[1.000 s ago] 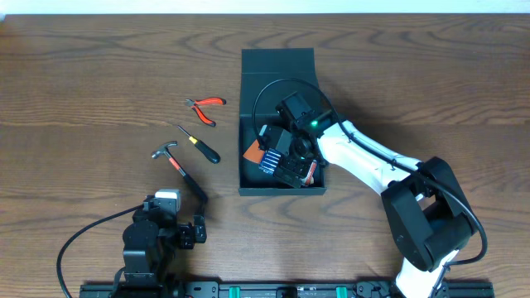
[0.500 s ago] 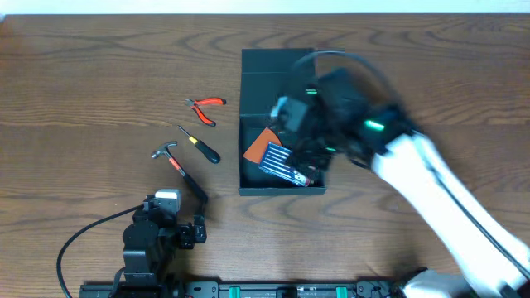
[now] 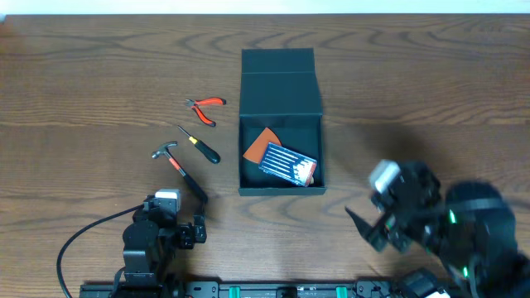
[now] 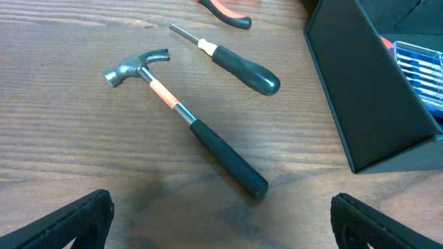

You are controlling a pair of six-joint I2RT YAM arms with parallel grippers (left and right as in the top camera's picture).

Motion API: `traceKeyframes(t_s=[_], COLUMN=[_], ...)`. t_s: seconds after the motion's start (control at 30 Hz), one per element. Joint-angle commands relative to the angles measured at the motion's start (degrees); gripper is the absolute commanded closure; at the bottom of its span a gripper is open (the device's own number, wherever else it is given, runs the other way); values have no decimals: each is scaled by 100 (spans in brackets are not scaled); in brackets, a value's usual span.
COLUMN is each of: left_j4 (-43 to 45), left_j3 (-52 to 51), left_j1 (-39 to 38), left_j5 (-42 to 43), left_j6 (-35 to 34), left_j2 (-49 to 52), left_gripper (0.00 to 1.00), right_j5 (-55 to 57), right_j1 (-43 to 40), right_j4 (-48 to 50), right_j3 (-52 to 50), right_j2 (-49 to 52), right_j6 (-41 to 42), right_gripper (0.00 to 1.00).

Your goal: Pack container

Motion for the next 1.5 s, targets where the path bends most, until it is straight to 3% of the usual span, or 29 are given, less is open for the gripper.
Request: traceKeyframes(t_s=[0.0, 0.23, 1.17, 1.4, 1.47], left_j4=[17, 17, 20, 61, 46], left_j3=[-55, -55, -28, 841, 1281], left_j1=[-11, -11, -13, -13, -13], left_j5=[-66, -66, -184, 52, 107], left_j6=[79, 79, 81, 0, -501], left_j2=[-37, -37, -26, 538, 960], left_gripper=[2, 2, 2, 2, 1], right_j5=[120, 76, 79, 76, 79], right_j1=[-50, -50, -50, -50, -50], right_j4=[15, 168, -686, -686, -686], right_j3=[-629, -1353, -1390, -1390, -1390], right_j2=[-815, -1764, -1768, -1768, -1768], right_j6=[535, 1235, 1233, 1233, 1233], right_gripper=[1, 1, 1, 1, 1])
